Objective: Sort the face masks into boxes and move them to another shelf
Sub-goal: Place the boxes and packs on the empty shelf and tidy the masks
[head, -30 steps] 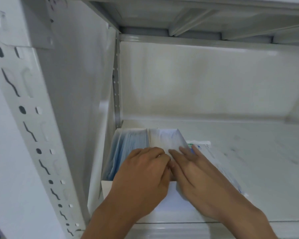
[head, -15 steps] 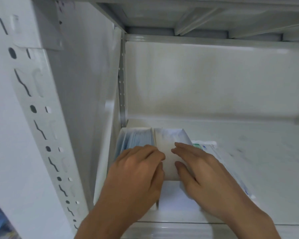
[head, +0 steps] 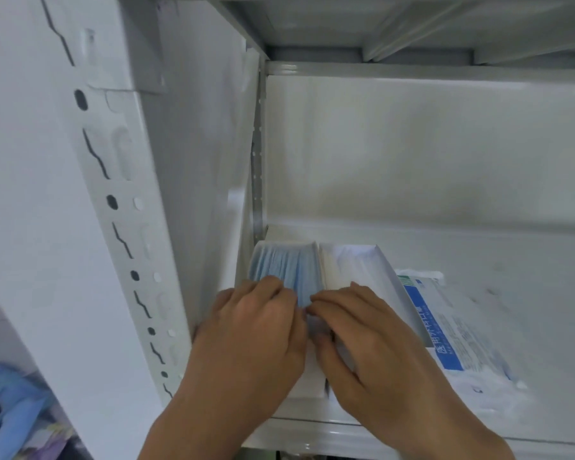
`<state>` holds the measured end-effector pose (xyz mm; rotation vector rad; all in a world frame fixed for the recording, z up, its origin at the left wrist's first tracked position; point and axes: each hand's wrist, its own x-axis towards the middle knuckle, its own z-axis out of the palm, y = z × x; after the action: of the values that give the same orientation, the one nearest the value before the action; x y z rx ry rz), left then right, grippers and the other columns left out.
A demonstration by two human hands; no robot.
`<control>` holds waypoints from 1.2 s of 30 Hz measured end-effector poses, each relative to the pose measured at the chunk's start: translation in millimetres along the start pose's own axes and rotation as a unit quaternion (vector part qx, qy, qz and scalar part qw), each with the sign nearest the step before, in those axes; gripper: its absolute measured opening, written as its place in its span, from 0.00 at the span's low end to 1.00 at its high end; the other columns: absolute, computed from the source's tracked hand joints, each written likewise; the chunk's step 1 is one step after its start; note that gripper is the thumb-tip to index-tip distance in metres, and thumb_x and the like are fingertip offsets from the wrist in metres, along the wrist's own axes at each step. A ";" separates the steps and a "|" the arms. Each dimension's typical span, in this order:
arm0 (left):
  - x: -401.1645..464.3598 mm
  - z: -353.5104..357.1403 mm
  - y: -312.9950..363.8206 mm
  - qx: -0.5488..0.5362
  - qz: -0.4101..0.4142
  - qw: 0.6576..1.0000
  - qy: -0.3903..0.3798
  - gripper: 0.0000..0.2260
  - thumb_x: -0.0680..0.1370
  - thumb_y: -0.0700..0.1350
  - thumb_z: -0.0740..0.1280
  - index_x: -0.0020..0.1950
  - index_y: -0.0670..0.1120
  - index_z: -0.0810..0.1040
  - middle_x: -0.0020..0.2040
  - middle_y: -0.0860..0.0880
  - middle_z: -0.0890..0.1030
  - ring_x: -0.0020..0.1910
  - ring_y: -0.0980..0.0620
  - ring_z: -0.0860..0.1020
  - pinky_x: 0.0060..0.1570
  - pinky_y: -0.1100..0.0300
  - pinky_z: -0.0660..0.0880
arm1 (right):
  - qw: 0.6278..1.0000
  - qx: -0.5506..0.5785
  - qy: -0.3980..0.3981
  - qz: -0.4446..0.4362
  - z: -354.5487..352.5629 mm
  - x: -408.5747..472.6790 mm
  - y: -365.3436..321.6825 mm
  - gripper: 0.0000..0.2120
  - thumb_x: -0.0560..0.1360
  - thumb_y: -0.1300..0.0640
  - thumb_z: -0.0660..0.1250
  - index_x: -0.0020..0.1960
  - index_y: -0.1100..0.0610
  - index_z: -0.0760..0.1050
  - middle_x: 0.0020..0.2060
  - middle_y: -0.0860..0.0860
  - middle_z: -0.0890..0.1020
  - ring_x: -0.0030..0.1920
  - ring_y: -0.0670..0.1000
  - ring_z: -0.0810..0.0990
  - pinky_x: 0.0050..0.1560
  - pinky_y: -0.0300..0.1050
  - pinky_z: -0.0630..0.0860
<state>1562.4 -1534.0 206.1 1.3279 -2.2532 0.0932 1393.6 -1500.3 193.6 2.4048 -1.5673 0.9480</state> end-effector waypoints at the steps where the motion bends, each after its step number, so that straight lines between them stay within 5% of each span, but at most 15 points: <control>1: 5.0 0.0 2.3 -0.001 0.006 1.000 -0.008 0.15 0.79 0.53 0.50 0.46 0.53 0.76 0.46 0.56 0.76 0.46 0.53 0.74 0.52 0.55 0.73 | 1.000 -0.006 0.002 0.013 0.1 0.4 -1.2 0.11 0.80 0.50 0.60 0.53 0.51 0.80 0.51 0.43 0.82 0.52 0.44 0.78 0.67 0.37 0.67; 8: 32.3 6.8 -1.6 -0.083 0.001 0.991 -0.105 0.06 0.78 0.51 0.62 0.50 0.55 0.78 0.46 0.57 0.76 0.46 0.53 0.76 0.52 0.52 0.76 | 0.983 -0.129 -0.070 0.108 -8.1 -4.6 -8.2 0.19 0.78 0.44 0.51 0.59 0.46 0.78 0.53 0.40 0.81 0.60 0.48 0.77 0.79 0.62 0.52; 15: 40.4 7.6 1.9 0.047 -0.027 0.995 -0.078 0.16 0.75 0.66 0.61 0.47 0.54 0.74 0.42 0.56 0.75 0.43 0.52 0.76 0.47 0.53 0.75 | 0.980 -0.120 -0.092 0.131 -11.5 -6.4 -14.3 0.25 0.78 0.44 0.46 0.60 0.47 0.79 0.57 0.40 0.81 0.65 0.49 0.75 0.79 0.66 0.49; 22: 58.8 3.7 7.6 0.031 -0.034 0.983 -0.178 0.13 0.73 0.50 0.71 0.55 0.52 0.73 0.44 0.53 0.77 0.39 0.53 0.73 0.35 0.59 0.66 | 0.970 -0.141 -0.142 0.138 -12.8 -2.3 -17.5 0.31 0.77 0.41 0.37 0.71 0.42 0.70 0.66 0.36 0.74 0.71 0.45 0.66 0.78 0.63 0.36; 29: 42.3 7.2 -5.7 -0.162 -0.088 0.983 0.017 0.12 0.71 0.39 0.70 0.49 0.52 0.75 0.36 0.58 0.71 0.32 0.58 0.72 0.32 0.65 0.68 | 0.970 -0.127 -0.142 0.150 -9.8 -3.5 -13.7 0.31 0.77 0.38 0.37 0.74 0.41 0.65 0.70 0.35 0.70 0.73 0.43 0.62 0.77 0.60 0.30; 33: 33.0 12.7 -7.4 -0.120 -0.057 0.991 0.003 0.04 0.77 0.47 0.67 0.50 0.50 0.78 0.39 0.57 0.74 0.38 0.55 0.76 0.40 0.58 0.76 | 0.975 -0.107 -0.129 0.144 -10.0 -2.1 -14.3 0.34 0.76 0.37 0.36 0.72 0.43 0.70 0.68 0.37 0.73 0.72 0.45 0.65 0.79 0.63 0.37; 36: 23.6 14.5 -8.7 -0.020 -0.010 1.000 -0.002 0.14 0.82 0.55 0.59 0.56 0.51 0.81 0.57 0.52 0.78 0.56 0.49 0.77 0.59 0.50 0.74 | 0.975 -0.121 -0.127 0.137 -8.1 -0.2 -15.2 0.34 0.76 0.37 0.34 0.71 0.41 0.69 0.70 0.37 0.70 0.73 0.46 0.62 0.79 0.64 0.39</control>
<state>1554.9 -1561.8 202.9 1.3300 -2.2343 0.0379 1403.1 -1489.8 203.4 2.2476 -2.0120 0.4593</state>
